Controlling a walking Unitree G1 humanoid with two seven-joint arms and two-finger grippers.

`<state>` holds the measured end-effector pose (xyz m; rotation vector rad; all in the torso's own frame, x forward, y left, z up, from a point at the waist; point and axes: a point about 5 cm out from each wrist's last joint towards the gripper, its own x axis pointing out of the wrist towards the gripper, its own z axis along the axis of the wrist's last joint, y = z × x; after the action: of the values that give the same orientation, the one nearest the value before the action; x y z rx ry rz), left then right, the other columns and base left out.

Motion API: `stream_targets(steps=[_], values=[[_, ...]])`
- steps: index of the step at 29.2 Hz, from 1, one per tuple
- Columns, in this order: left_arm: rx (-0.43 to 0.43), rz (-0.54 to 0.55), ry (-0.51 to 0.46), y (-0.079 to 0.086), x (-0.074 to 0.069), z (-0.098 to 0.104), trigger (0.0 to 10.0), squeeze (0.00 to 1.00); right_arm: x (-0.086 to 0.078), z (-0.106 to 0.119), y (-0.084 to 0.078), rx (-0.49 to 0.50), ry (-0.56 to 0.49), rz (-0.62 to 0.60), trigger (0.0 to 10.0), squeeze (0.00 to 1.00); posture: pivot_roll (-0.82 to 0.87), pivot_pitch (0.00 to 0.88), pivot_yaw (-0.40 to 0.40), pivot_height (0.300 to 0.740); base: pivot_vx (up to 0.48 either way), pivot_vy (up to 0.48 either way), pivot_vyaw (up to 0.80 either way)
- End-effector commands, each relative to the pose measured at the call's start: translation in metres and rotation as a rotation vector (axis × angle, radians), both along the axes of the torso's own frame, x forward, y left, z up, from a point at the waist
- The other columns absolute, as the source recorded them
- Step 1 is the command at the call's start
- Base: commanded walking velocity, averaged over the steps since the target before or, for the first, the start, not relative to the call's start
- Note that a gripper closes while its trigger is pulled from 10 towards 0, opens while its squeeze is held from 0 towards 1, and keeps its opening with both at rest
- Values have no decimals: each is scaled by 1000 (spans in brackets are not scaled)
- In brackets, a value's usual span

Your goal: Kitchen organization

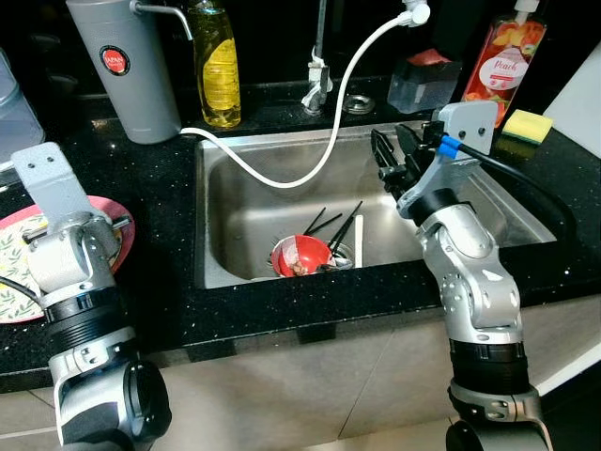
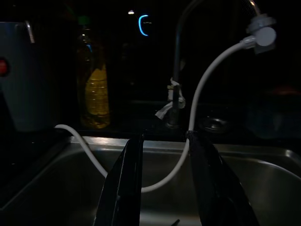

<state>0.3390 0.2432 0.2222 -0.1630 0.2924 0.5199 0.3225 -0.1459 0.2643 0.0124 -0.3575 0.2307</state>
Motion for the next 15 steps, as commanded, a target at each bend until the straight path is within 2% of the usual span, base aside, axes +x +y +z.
stream_targets(steps=[1, 3, 4, 5, 7, 8, 9, 11, 14, 15], values=[[58, -111, -130, -14, 7, 28, 10000, 0, 2, 2, 1, 7, -8, 6, 10000, 0, 76, 3, 12, 740, 0, 0, 0], [81, -207, -201, -26, 10, 41, 10000, 0, 2, 2, 1, 7, -9, 7, 10000, 0, 76, 3, 12, 740, 0, 0, 0], [81, -207, -201, -26, 10, 41, 10000, 0, 2, 2, 1, 7, -9, 7, 10000, 0, 76, 3, 12, 740, 0, 0, 0], [90, -269, -223, -33, 11, 46, 10000, 0, 2, 2, 1, 7, -10, 7, 10000, 0, 76, 3, 12, 740, 0, 0, 0], [119, -433, -246, -52, 11, 51, 10000, 0, 2, 3, 1, 8, -11, 7, 10000, 0, 76, 3, 12, 740, 0, 0, 0], [162, -637, -236, -74, 9, 51, 10000, 0, 2, 3, 1, 15, -10, 10, 10000, 0, 72, 0, 12, 740, 0, 0, 0], [162, -637, -236, -74, 9, 51, 10000, 0, 2, 3, 1, 15, -10, 10, 10000, 0, 72, 0, 12, 740, 0, 0, 0], [179, -837, -239, -96, 6, 50, 10000, 0, 2, 4, 1, 28, -11, 18, 10000, 0, 69, 0, 12, 740, 0, 0, 0], [207, -977, -247, -111, 6, 48, 10000, 0, 2, 6, 1, 64, -9, 29, 10000, 0, 67, 0, 12, 740, 0, 0, 0], [217, -1059, -287, -121, 3, 50, 10000, 0, 2, 7, 0, 100, -4, 42, 10000, 0, 62, 0, 12, 740, 0, 0, 0]])
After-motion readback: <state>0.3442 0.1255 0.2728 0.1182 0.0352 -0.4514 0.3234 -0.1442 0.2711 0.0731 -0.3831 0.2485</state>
